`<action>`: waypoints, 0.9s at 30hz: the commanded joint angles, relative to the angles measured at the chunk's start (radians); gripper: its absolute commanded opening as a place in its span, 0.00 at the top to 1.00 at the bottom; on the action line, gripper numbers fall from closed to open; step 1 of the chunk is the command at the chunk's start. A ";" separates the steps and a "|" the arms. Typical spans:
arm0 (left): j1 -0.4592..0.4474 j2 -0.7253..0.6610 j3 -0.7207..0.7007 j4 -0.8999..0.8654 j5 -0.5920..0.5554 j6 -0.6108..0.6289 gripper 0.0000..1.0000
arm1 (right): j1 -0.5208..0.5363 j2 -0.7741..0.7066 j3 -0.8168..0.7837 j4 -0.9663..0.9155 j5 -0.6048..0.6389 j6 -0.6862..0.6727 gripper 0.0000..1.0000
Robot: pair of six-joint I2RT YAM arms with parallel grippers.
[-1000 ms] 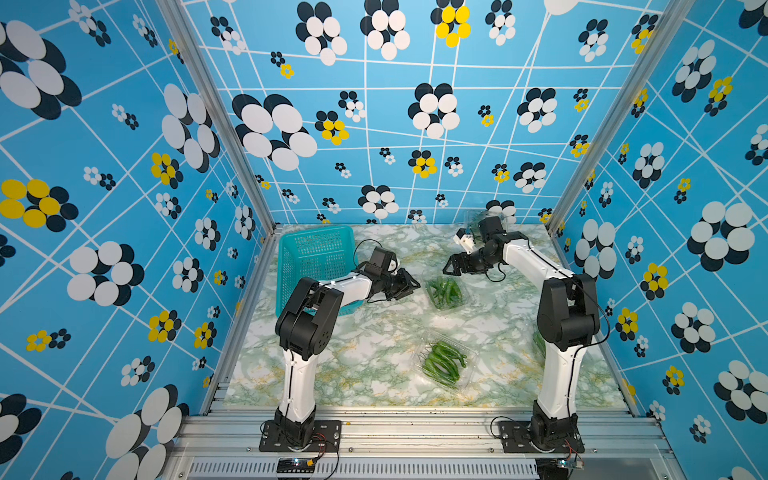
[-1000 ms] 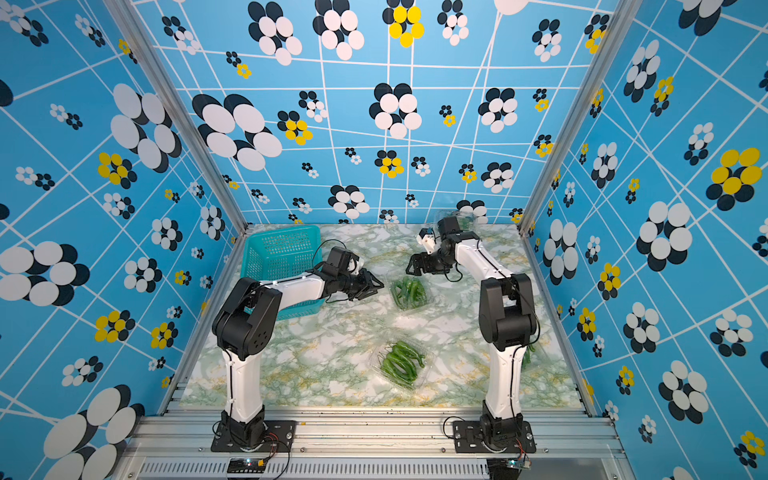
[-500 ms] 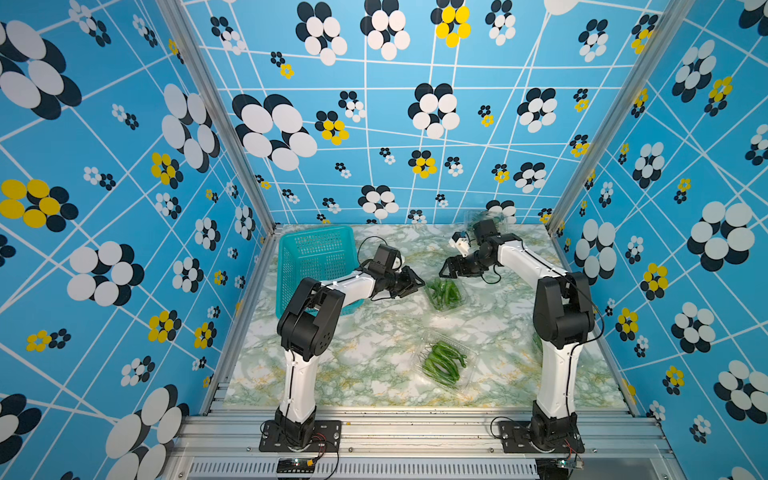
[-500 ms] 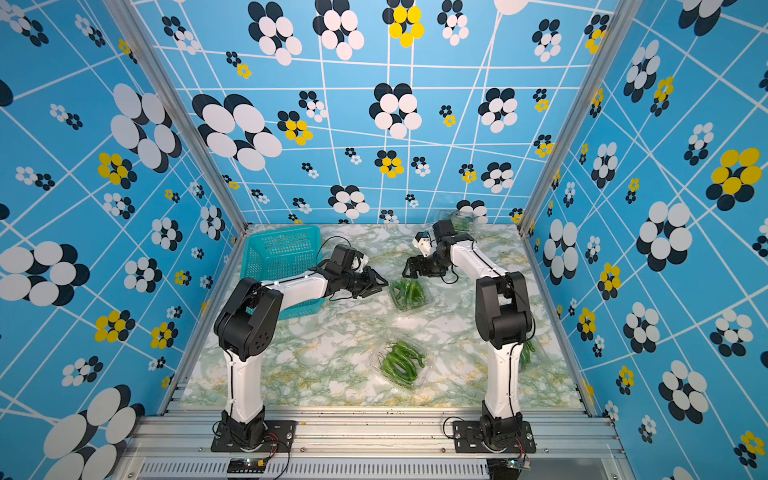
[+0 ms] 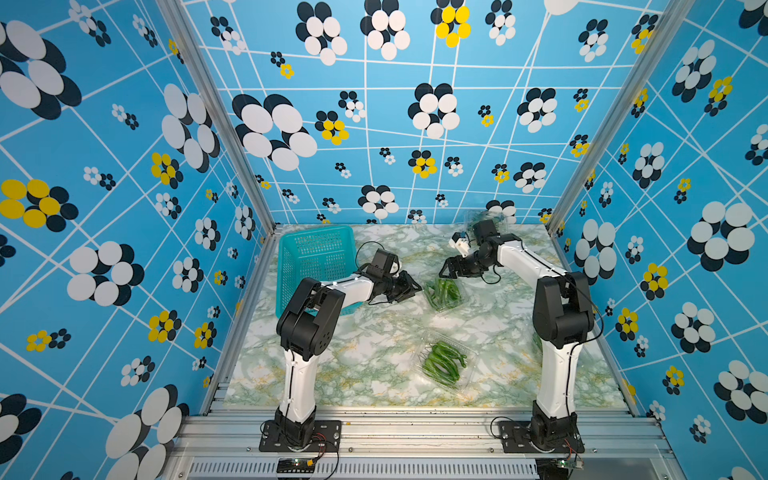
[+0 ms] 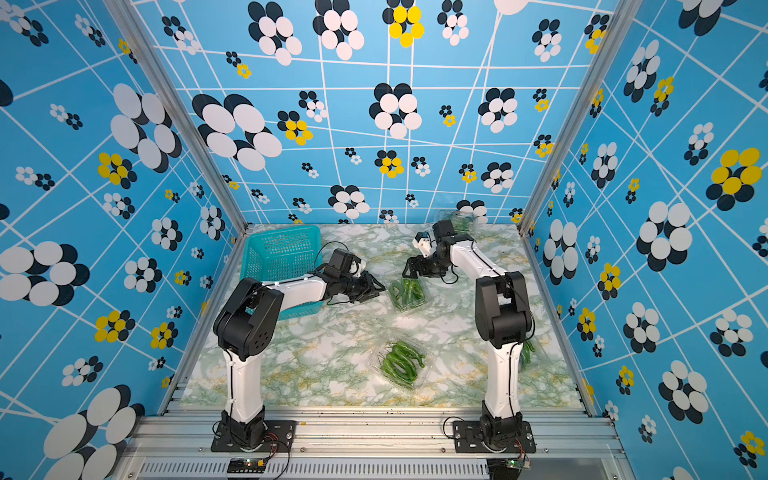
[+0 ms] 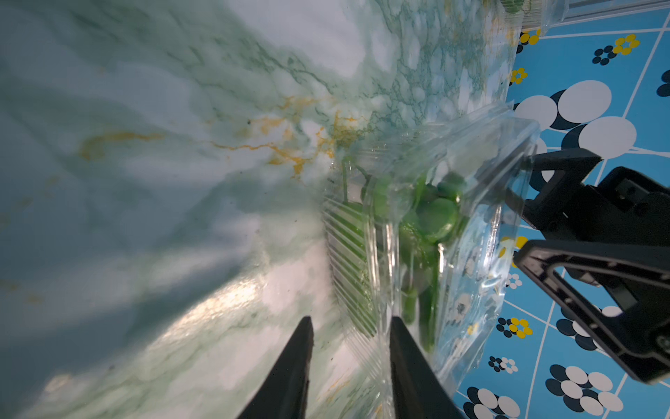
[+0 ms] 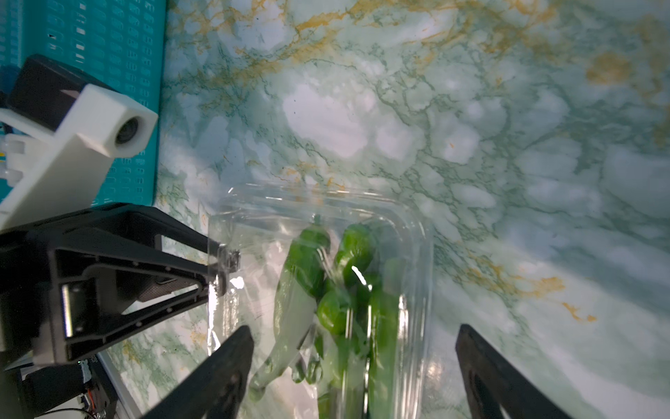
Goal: Take small green peppers out of containers
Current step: Open the packing box at the center of the board.
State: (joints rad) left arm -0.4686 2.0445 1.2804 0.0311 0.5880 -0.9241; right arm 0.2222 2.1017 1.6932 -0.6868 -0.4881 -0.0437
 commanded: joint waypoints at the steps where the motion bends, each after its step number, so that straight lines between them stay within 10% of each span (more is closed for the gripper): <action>1: 0.008 -0.030 -0.021 0.002 -0.003 0.013 0.63 | 0.008 0.020 0.018 0.003 -0.007 0.005 0.10; 27: 0.005 -0.028 -0.014 0.013 0.004 0.016 0.64 | 0.009 0.037 0.028 0.004 -0.043 0.008 0.11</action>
State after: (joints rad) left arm -0.4660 2.0121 1.2591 0.0563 0.5884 -0.9241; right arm 0.2222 2.1254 1.6951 -0.6865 -0.5079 -0.0437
